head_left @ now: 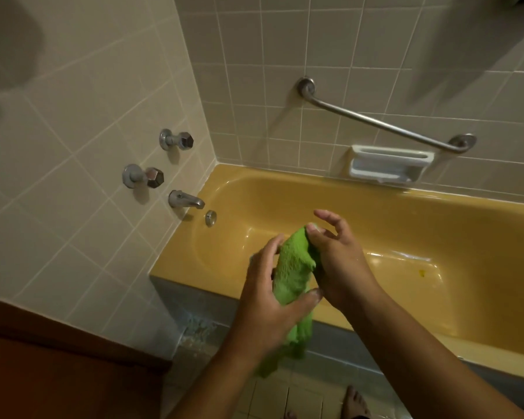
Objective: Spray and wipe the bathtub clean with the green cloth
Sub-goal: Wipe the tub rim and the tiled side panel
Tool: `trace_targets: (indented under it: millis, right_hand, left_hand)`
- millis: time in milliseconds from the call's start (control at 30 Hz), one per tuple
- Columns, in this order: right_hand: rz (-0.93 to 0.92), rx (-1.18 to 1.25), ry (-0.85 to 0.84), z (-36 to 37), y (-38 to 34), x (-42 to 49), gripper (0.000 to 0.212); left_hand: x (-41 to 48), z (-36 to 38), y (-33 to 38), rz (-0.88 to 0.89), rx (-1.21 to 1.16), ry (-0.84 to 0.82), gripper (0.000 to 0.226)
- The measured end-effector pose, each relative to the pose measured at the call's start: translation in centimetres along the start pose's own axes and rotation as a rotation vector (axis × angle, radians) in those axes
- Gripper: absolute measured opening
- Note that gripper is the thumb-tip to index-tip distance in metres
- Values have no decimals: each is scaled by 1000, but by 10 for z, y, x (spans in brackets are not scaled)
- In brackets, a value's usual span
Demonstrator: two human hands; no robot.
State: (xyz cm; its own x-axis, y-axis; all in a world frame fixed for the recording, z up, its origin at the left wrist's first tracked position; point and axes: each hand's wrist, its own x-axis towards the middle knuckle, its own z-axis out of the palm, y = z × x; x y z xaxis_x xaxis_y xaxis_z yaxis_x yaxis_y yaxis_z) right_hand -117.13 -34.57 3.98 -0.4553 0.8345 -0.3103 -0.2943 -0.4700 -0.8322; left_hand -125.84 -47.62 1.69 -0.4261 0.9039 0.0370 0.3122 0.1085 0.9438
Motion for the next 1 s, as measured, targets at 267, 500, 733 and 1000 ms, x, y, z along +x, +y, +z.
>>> trace_targets:
  millis: [267, 500, 733, 1000]
  right_hand:
    - [43, 123, 175, -14, -3, 5, 36]
    - [-63, -194, -27, -19, 21, -27, 40]
    - [-342, -941, -129, -27, 46, -34, 13]
    - [-454, -1087, -54, -26, 45, -24, 34]
  left_hand:
    - [11, -3, -22, 75, 76, 203, 31]
    - [37, 1, -8, -407, -533, 253, 25]
    - [49, 0, 5, -632, -719, 184, 29]
    - [39, 2, 9, -604, -941, 94, 33]
